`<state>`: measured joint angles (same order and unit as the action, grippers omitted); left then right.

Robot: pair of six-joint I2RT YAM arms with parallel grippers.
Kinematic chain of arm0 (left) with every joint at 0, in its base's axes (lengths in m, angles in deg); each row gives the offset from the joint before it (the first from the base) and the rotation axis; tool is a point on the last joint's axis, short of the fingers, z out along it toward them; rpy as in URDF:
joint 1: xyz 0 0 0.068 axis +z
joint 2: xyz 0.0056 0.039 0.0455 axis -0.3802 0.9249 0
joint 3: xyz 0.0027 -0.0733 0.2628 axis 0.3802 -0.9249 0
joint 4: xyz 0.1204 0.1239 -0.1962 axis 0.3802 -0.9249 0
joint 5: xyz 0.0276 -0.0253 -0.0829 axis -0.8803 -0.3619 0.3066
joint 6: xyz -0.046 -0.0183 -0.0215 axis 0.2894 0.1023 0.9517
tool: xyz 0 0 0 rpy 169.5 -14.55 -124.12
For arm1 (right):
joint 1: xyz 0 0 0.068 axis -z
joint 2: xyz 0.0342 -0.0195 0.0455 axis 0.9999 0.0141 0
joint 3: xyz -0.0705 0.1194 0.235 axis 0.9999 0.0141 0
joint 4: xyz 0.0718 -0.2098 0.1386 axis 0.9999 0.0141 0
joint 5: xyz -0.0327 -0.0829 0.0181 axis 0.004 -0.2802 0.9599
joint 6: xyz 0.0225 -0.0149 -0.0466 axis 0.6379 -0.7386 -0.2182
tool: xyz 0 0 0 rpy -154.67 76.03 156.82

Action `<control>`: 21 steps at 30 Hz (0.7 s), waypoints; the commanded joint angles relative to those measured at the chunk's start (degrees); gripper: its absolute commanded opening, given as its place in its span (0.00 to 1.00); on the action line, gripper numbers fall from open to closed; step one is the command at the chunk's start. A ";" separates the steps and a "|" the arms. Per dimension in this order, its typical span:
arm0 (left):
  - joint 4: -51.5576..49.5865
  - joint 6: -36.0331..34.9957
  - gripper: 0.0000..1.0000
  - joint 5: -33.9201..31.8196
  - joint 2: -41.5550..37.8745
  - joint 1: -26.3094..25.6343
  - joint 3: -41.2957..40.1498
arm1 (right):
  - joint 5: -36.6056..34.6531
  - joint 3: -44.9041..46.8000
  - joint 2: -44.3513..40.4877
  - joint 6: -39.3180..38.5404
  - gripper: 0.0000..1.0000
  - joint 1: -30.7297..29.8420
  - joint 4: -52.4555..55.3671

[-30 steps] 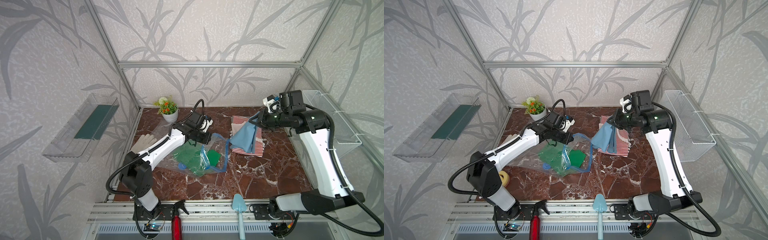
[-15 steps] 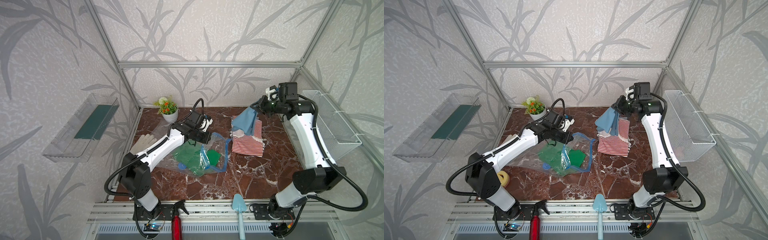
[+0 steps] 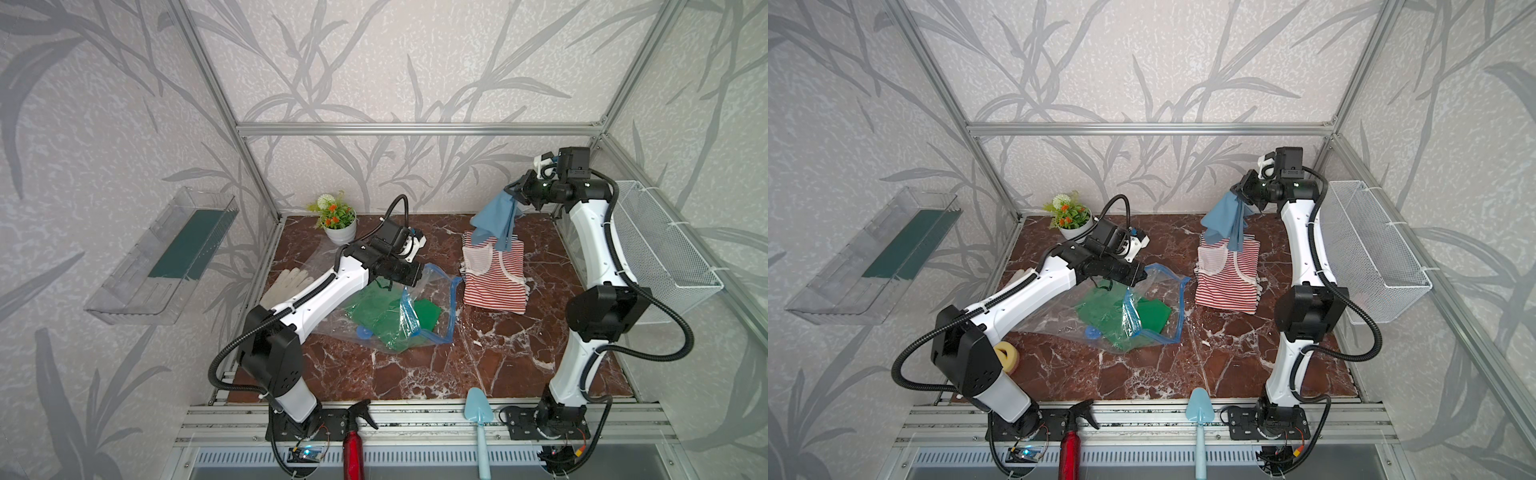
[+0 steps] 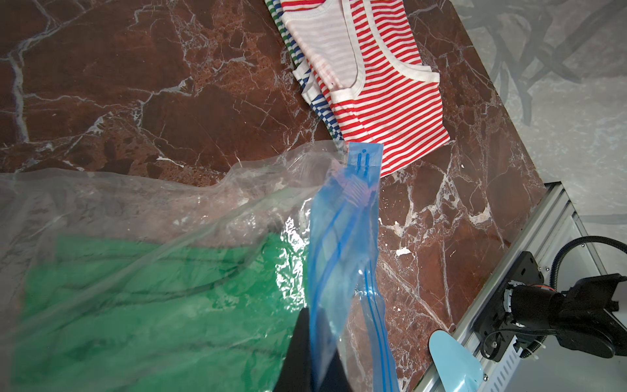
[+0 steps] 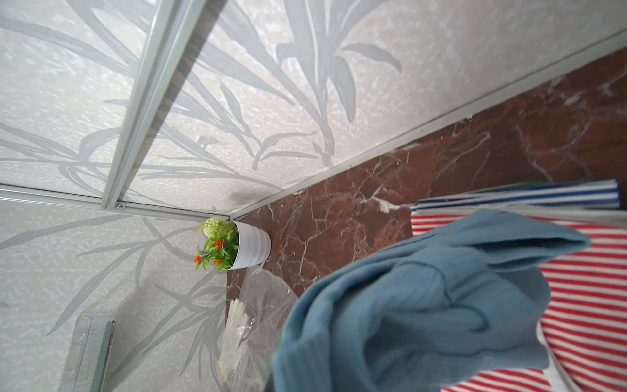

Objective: Take the tank top out of the vacuum bag
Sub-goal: Place the tank top on the tank top.

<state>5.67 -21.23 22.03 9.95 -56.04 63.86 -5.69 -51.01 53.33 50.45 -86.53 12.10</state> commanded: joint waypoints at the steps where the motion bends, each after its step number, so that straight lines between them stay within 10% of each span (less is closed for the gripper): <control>1: -1.17 -1.51 0.00 0.47 1.29 0.09 2.31 | 1.07 -10.90 4.49 -2.99 0.00 0.15 5.26; 9: -2.03 -2.21 0.00 -0.07 2.59 0.16 2.98 | 0.58 -27.65 16.41 -5.65 0.00 0.06 15.04; 21: -1.83 -1.86 0.00 0.73 2.76 0.15 2.98 | -12.74 7.53 1.63 -15.38 0.00 -1.61 11.45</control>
<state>4.60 -22.20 22.18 12.33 -56.04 64.76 -14.45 -49.02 62.75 37.66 -88.20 26.61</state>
